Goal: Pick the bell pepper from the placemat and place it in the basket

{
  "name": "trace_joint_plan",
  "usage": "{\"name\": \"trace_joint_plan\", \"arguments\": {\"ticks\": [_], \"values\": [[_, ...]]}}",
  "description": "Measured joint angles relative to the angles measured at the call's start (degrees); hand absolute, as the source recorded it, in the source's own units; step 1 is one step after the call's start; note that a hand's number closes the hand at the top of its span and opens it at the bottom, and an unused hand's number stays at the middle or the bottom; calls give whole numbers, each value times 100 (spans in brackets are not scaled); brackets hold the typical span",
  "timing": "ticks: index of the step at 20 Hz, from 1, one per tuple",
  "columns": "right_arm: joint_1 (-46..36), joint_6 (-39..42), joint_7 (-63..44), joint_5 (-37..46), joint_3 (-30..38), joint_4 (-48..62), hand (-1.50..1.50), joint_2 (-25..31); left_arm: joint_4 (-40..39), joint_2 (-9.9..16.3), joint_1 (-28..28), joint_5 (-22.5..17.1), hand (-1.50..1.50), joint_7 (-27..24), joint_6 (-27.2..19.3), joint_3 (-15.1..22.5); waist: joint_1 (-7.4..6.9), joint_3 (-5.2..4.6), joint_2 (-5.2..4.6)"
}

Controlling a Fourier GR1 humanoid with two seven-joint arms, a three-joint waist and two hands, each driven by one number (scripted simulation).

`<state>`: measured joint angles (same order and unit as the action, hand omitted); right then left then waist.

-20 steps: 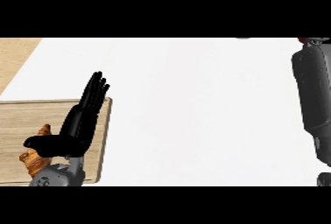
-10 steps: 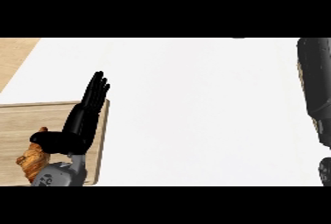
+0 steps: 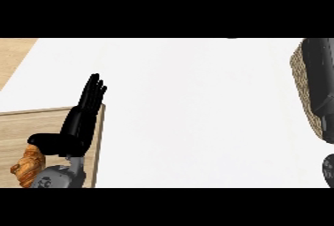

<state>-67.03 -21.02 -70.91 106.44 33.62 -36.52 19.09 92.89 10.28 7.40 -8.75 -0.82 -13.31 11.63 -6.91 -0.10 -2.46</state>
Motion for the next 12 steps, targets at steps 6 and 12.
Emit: {"name": "trace_joint_plan", "arguments": {"ticks": [6, 12], "values": [[96, -167, 11, 453, 451, 34, 150, -115, 5, -13, -63, 18, 0, 33, -83, -68, 153, 6, 53], [149, -209, -18, 803, 905, 124, 150, -289, 12, -56, -142, 74, 0, 11, -146, -63, 255, 8, 91]]}}
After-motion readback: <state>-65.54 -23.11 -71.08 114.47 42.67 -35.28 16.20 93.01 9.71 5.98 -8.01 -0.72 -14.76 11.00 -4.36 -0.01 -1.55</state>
